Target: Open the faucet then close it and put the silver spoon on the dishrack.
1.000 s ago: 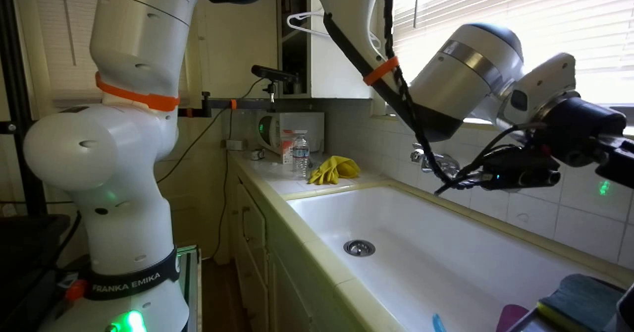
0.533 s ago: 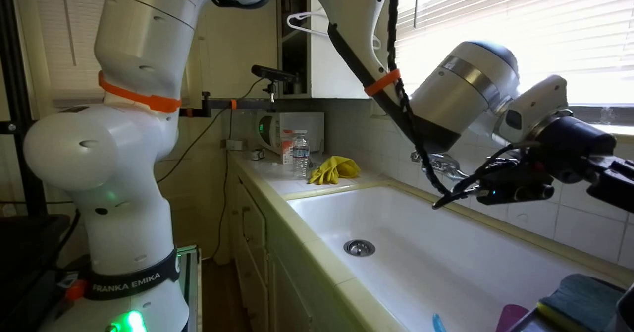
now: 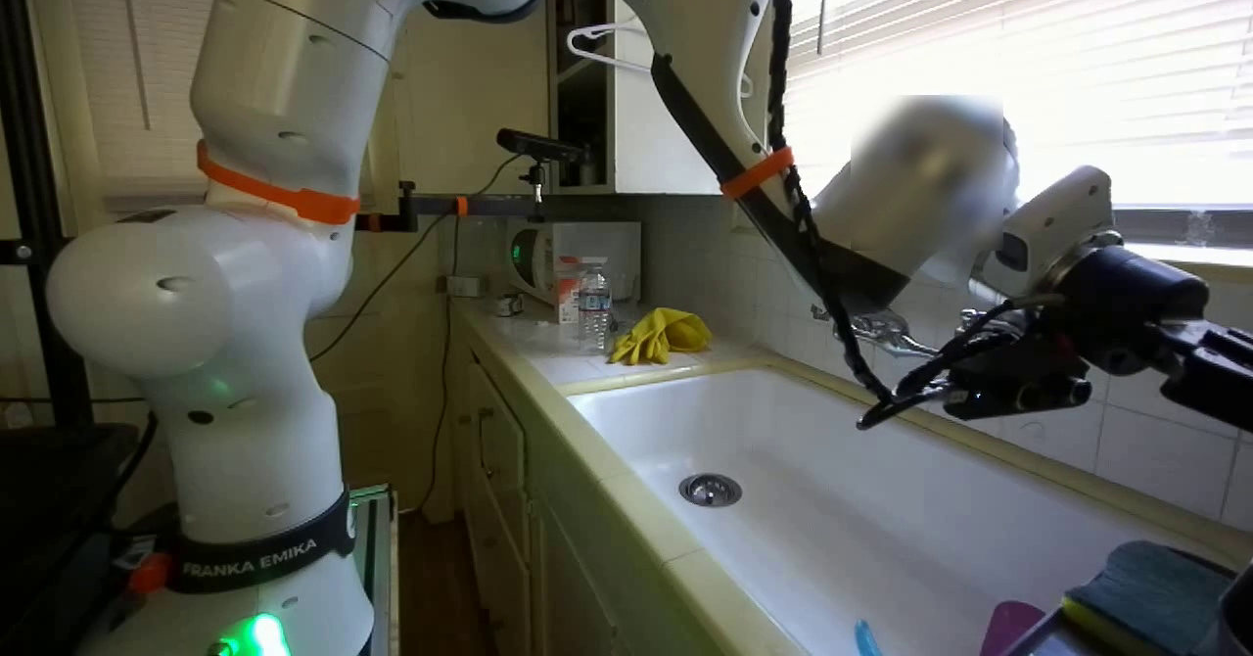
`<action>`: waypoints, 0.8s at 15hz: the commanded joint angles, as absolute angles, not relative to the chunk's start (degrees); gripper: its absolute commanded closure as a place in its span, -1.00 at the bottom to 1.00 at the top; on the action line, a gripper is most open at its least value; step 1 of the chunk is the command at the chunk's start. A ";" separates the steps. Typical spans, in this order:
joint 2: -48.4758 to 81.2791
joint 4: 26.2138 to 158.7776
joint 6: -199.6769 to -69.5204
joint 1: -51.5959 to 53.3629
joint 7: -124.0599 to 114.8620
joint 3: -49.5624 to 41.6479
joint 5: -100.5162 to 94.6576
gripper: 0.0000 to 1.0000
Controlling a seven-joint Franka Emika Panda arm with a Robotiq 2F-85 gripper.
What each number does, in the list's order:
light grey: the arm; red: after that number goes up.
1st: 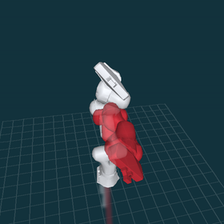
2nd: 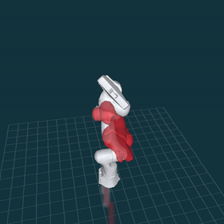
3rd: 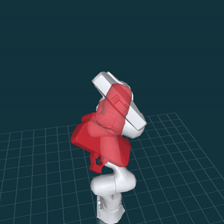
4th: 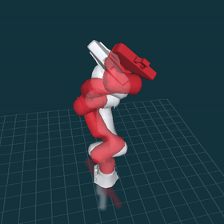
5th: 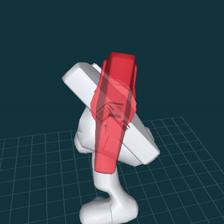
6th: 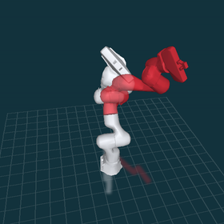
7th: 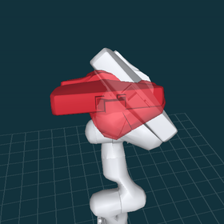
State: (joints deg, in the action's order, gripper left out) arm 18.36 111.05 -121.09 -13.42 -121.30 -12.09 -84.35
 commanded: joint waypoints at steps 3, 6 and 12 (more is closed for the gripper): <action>19.92 112.33 -121.85 -13.84 -125.01 -11.93 -86.02 0.97; 20.05 112.40 -121.60 -13.82 -125.52 -11.89 -86.33 0.97; 20.23 113.37 -121.30 -13.71 -125.41 -11.75 -86.21 -0.06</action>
